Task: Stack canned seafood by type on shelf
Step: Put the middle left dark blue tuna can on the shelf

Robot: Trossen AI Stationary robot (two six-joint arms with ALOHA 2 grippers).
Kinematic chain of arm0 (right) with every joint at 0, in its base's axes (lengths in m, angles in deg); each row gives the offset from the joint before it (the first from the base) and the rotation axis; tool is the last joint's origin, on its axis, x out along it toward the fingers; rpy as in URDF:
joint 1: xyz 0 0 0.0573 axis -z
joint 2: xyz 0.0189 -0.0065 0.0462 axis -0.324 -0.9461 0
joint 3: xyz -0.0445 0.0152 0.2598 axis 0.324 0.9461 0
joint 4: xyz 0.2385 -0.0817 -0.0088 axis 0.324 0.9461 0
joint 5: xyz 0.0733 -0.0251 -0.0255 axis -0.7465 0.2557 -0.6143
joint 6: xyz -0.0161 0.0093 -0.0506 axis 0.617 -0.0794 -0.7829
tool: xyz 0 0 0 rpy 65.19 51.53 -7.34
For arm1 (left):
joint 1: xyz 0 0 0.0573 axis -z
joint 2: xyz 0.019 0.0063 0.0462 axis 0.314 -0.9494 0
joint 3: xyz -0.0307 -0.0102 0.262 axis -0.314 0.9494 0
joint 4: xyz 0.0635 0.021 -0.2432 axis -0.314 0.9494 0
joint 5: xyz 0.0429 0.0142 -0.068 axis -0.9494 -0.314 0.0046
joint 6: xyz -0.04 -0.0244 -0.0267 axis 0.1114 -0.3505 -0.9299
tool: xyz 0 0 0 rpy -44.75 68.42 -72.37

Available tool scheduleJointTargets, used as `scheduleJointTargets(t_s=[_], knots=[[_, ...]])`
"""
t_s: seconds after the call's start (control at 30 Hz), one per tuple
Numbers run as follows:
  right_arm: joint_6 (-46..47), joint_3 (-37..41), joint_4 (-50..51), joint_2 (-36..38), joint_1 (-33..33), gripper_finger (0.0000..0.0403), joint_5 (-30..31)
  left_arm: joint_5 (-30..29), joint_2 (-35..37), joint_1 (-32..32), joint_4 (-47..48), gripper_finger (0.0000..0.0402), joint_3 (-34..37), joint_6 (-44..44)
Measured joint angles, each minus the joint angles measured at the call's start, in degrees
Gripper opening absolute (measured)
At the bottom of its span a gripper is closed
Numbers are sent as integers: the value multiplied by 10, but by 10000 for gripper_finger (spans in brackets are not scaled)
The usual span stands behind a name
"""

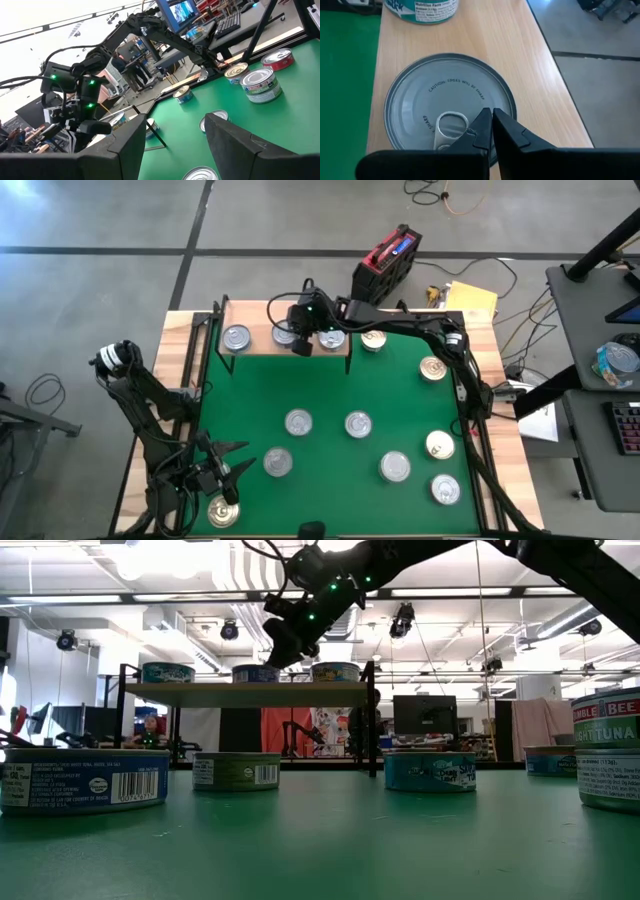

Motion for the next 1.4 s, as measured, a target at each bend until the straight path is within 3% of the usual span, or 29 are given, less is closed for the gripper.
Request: scheduleJointTargets(t_s=[0.2,0.5,0.73,0.83,1.4], knots=[[9,-1,13,0,0,9,1,0,0,0,0,187,0,0],[99,-26,54,0,-2,9,20,0,0,0,0,187,0,0],[35,-51,64,1,-13,9,30,0,0,0,0,187,0,-1],[-16,-53,73,2,-26,9,-1,0,0,0,0,187,0,-1],[-17,-41,14,-2,-59,9,-9,0,0,0,1,187,0,-2]])
